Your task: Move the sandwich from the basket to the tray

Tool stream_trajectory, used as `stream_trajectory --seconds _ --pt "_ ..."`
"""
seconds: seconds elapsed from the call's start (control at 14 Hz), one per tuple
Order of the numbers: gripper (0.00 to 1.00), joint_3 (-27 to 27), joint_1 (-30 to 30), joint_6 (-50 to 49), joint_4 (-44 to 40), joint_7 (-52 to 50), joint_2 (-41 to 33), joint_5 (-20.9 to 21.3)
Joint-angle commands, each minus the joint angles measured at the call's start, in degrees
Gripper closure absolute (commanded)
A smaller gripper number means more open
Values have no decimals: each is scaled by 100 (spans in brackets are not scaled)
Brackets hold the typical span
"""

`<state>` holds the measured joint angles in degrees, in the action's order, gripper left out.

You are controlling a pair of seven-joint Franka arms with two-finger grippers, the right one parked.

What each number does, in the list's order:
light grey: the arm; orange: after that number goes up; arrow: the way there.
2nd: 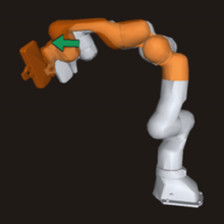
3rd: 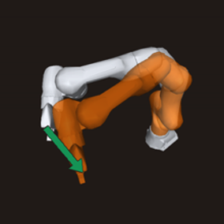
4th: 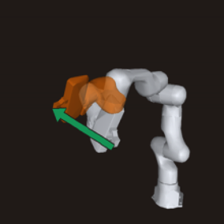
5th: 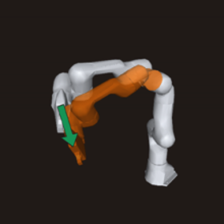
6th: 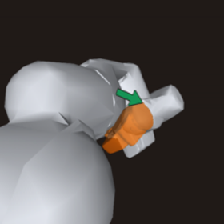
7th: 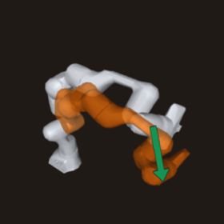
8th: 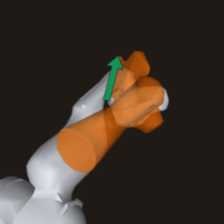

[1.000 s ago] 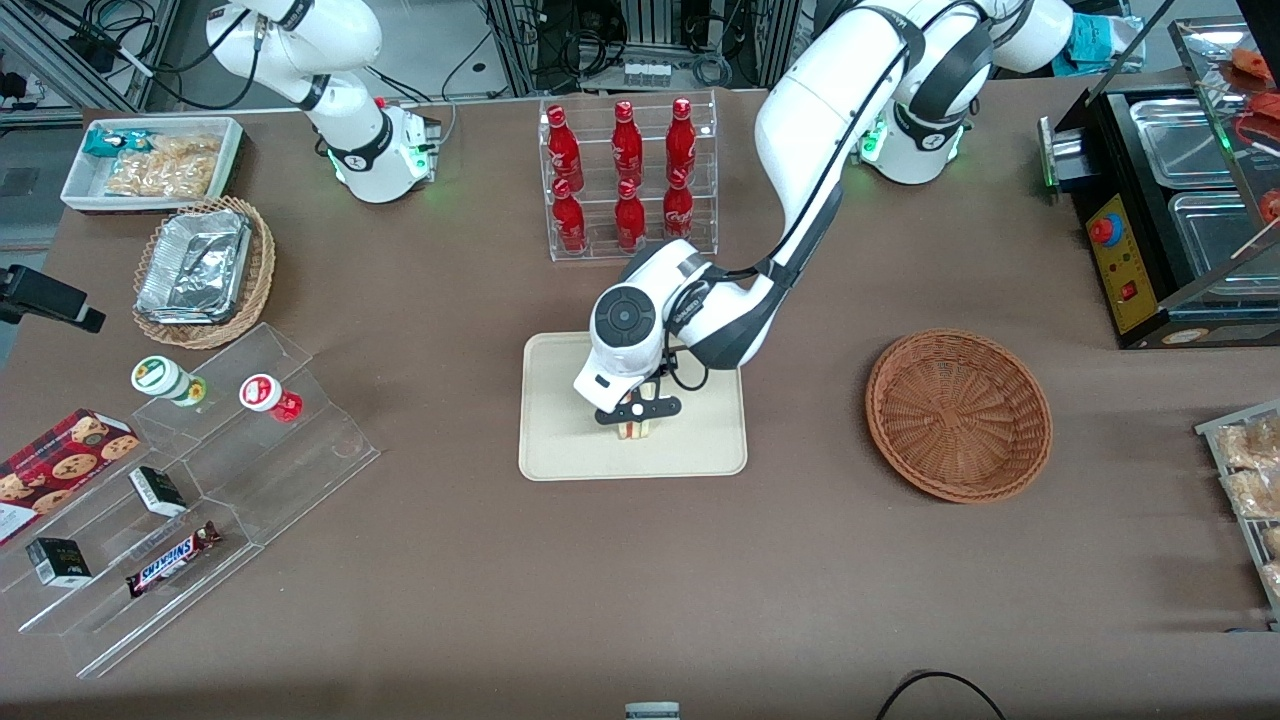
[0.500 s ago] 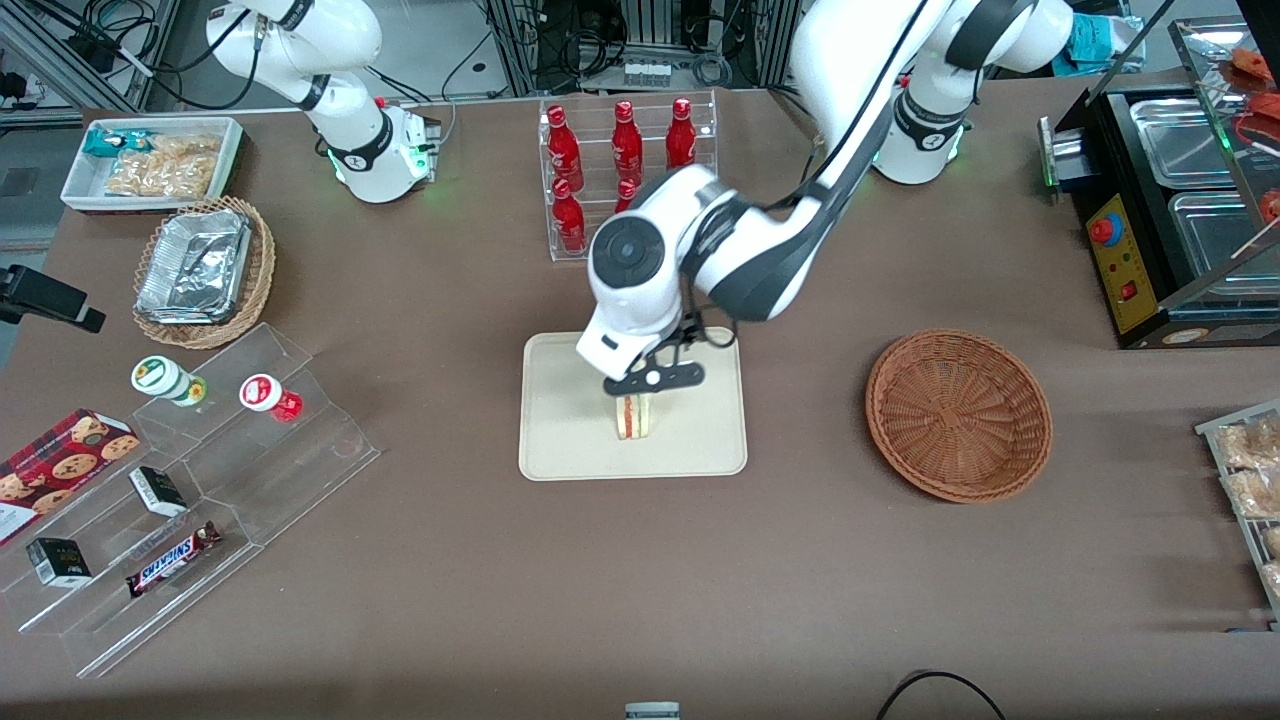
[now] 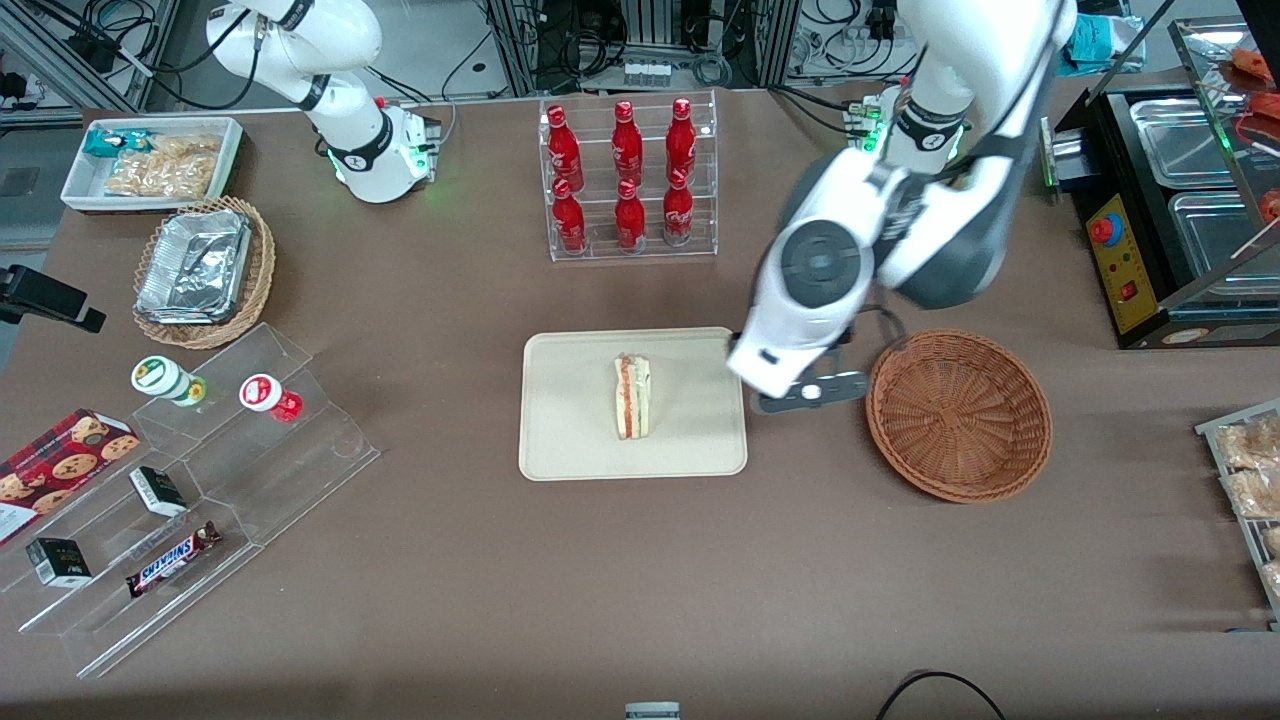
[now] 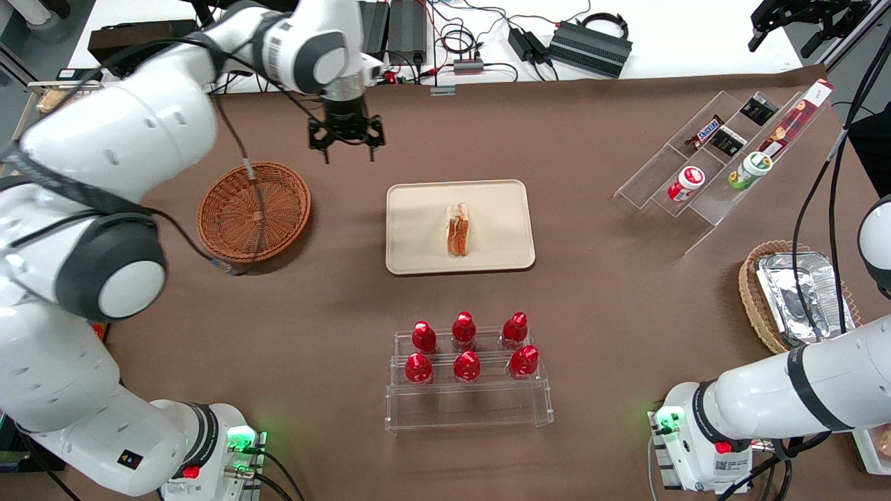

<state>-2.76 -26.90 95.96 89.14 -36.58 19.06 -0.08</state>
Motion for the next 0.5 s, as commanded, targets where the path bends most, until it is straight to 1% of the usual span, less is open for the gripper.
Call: stream_trajectory --seconds 0.0,0.14,0.43 --pt "0 -58 639 28 1069 956 -991 -27" --pt "0 -58 1018 -173 1228 1414 -1263 -27" --pt "0 -49 1625 -814 1211 2249 -1729 -36"
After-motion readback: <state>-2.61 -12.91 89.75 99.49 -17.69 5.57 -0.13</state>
